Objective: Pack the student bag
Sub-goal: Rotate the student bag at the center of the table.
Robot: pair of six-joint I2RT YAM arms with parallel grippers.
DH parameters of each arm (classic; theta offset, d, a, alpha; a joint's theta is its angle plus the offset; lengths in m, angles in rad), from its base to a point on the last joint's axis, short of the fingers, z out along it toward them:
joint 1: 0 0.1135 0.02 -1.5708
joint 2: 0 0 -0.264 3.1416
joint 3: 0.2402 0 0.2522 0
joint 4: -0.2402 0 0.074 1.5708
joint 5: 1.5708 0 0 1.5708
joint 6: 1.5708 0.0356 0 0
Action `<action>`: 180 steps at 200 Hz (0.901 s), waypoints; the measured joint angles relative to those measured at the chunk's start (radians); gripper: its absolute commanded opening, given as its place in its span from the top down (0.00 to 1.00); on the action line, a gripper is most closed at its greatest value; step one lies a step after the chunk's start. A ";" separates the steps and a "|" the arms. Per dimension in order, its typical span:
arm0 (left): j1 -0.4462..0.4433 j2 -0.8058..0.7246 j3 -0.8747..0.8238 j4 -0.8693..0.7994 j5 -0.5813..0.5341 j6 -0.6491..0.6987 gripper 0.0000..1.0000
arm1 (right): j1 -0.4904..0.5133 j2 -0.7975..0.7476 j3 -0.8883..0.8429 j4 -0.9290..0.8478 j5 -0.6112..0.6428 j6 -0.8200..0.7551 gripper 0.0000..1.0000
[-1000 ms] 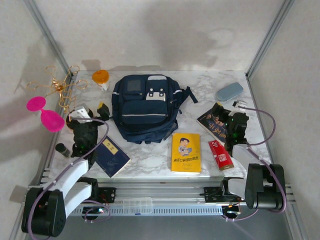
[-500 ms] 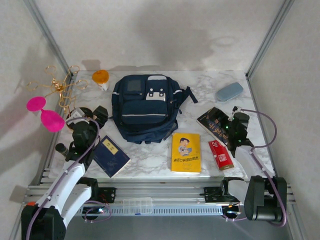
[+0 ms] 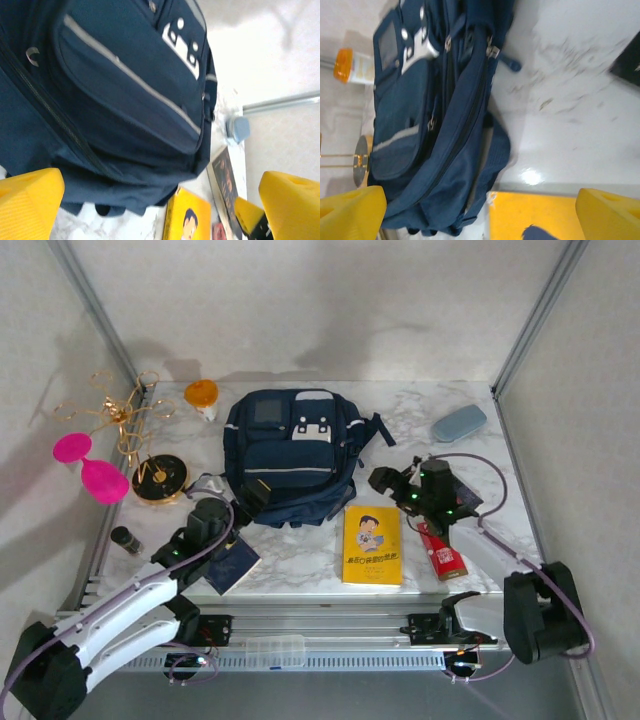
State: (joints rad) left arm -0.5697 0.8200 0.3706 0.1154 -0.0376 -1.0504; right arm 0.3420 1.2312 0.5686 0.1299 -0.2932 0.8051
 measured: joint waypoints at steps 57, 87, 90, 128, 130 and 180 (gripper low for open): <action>-0.111 0.148 0.000 0.071 -0.038 -0.059 0.01 | 0.130 0.269 0.161 0.079 0.012 0.070 0.22; -0.126 0.227 0.000 0.102 -0.048 -0.080 0.01 | 0.142 0.386 0.233 0.127 0.020 0.098 0.31; -0.127 0.235 0.000 0.104 -0.050 -0.080 0.01 | 0.143 0.394 0.238 0.130 0.021 0.099 0.32; -0.129 0.319 -0.001 0.144 -0.075 -0.080 0.01 | 0.143 0.511 0.309 0.151 0.037 0.108 0.53; -0.129 0.323 -0.001 0.149 -0.076 -0.079 0.01 | 0.143 0.518 0.314 0.151 0.038 0.104 0.54; -0.122 0.438 0.023 0.194 -0.091 -0.052 0.01 | 0.143 0.553 0.346 0.151 0.027 0.101 1.00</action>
State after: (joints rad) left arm -0.6914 1.2583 0.3939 0.3092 -0.1284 -1.1027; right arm 0.4850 1.7844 0.9142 0.2806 -0.2657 0.9062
